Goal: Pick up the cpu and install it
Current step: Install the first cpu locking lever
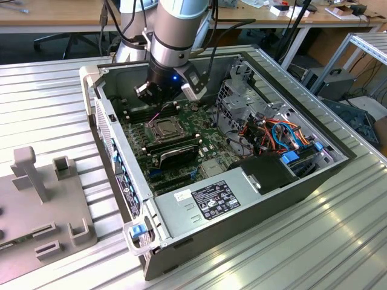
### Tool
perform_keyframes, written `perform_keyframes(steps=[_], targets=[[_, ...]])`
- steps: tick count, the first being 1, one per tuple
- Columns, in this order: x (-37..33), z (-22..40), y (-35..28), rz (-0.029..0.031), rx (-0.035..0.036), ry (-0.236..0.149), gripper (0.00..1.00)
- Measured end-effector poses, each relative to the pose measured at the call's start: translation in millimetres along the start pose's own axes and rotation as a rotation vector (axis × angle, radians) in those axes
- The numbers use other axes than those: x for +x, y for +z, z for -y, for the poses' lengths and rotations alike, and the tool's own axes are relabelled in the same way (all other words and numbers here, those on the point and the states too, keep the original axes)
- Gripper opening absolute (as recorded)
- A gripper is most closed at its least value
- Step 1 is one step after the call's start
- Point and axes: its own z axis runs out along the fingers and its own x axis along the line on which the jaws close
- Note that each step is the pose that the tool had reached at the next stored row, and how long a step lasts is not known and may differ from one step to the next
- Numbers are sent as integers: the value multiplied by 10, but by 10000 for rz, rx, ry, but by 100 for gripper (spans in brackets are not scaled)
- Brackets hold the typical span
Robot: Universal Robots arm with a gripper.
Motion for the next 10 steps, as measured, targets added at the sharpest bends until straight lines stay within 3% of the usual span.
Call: perform_keyframes(steps=[10], targets=[[-24, -78, 54, 0, -5, -1, 11]])
